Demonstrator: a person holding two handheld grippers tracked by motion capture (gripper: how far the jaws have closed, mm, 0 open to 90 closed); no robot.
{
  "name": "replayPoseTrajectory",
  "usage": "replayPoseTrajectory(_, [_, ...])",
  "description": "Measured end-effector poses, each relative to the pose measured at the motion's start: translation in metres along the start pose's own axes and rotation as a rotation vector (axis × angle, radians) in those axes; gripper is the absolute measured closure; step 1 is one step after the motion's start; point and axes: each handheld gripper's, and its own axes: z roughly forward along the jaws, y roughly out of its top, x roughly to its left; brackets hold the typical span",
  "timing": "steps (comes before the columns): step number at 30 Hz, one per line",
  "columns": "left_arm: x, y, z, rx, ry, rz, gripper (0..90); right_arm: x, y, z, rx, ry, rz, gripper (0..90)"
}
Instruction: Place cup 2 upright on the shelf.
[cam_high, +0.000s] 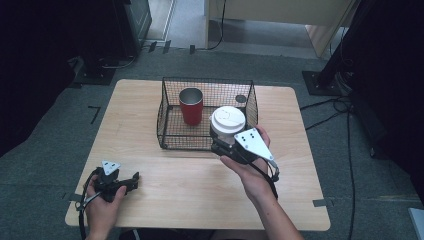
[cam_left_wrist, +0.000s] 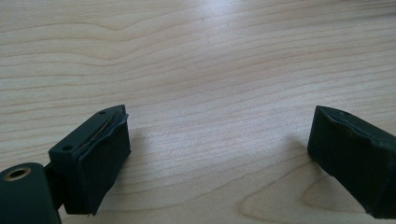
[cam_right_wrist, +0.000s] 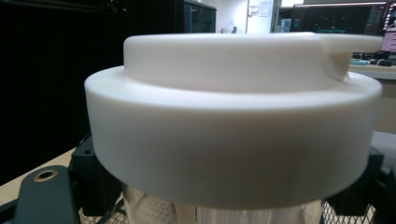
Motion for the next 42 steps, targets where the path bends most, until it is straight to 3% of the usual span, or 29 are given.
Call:
replayPoseTrajectory(12, [0.000,0.000,0.000,-0.001,0.000,0.000,6.4,-0.011,0.006,0.027,-0.019,-0.042,0.031,15.9])
replayPoseTrajectory(26, [0.000,0.000,0.000,-0.002,0.000,0.000,6.4,-0.031,0.018,0.057,-0.061,-0.110,0.028,15.9])
replayPoseTrajectory(42, [0.000,0.000,0.000,0.000,0.000,0.001,6.4,-0.048,0.004,0.099,-0.050,-0.163,-0.007,15.9])
